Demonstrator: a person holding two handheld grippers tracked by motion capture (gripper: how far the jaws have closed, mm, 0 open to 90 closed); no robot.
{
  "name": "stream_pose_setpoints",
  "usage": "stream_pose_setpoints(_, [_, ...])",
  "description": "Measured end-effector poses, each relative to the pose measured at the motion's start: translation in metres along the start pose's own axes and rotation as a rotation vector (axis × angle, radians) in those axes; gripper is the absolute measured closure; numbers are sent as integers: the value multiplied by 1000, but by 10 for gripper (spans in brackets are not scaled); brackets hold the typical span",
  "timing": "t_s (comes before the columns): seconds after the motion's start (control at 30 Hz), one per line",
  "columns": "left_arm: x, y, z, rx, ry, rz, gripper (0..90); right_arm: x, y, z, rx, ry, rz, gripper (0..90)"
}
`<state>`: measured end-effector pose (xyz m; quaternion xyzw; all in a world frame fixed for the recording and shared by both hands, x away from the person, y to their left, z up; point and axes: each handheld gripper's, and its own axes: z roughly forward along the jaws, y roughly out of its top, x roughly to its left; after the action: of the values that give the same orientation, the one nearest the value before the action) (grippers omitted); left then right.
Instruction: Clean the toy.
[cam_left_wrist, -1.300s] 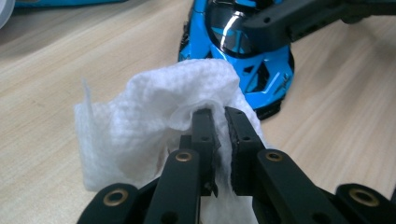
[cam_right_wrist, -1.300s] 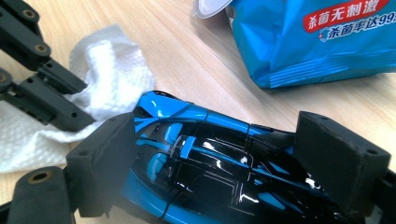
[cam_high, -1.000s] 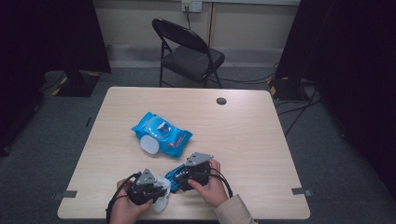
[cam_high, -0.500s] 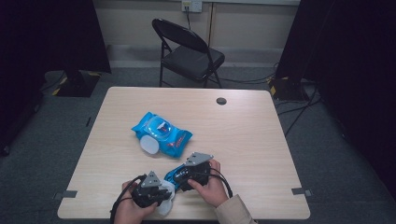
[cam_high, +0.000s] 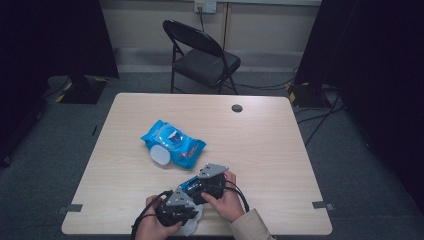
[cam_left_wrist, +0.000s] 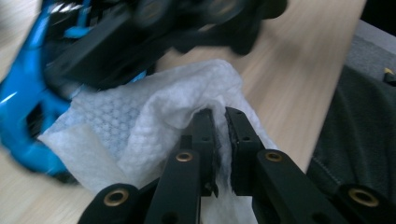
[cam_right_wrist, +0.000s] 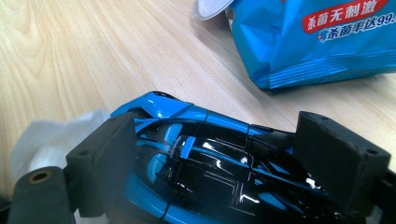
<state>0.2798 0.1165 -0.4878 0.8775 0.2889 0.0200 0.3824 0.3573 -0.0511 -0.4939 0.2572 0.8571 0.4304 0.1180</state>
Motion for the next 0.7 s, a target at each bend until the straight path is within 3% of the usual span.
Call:
stream_pose_setpoints(0.17, [1,6,-11,-40,3,-2,836,0,-1,0,-7,1,1,132])
stream_pose_setpoints(0.43, [22,5,-42,-113,49,-45,836,0,-1,0,-8,1,4,134])
stream_pose_setpoints(0.7, [50,-1,-61,-170,157,-93,835,-1,-1,0,-6,6,1,134])
